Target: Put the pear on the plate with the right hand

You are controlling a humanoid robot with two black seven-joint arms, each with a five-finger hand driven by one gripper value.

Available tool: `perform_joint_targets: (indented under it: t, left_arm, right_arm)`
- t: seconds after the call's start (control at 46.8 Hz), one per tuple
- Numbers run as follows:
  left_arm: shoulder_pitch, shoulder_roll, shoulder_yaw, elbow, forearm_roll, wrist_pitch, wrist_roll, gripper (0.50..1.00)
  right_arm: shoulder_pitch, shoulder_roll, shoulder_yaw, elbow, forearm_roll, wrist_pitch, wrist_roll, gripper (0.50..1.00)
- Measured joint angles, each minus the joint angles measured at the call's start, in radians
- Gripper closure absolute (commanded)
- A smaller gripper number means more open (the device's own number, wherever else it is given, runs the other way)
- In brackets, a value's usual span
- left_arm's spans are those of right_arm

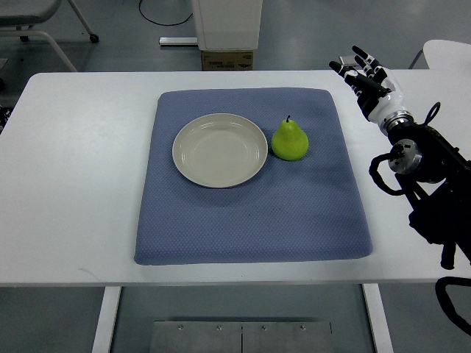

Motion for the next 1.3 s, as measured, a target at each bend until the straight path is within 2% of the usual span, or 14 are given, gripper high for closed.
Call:
perform_joint_targets:
  t: [0.342,0.876,0.962,1.112,1.197,1.304]
  left_arm:
    - [0.0,0.0,0.0,0.0,0.0,0.0,0.0,0.5]
    - [0.0,0.0,0.001,0.0,0.0,0.0,0.0,0.5]
    - [0.0,0.0,0.0,0.0,0.0,0.0,0.0,0.5]
    - [0.0,0.0,0.0,0.0,0.0,0.0,0.0,0.5]
    - [0.0,0.0,0.0,0.0,0.0,0.0,0.0,0.5]
    - [0.0,0.0,0.0,0.0,0.0,0.0,0.0,0.5]
  right_arm:
    - [0.002,0.001,-0.001,-0.001,0.012,0.028,-0.006,0.5]
    - [0.005,-0.008,-0.025,-0.002,0.013,0.03,-0.005,0.5]
    - [0.005,-0.016,-0.025,-0.002,0.014,0.05,-0.004,0.5]
    - [0.001,-0.057,-0.074,0.001,0.014,0.128,-0.001,0.5]
    - [0.0,-0.089,-0.138,0.005,0.014,0.148,0.013,0.5]
    - [0.004,-0.115,-0.22,0.008,0.014,0.153,0.08,0.5]
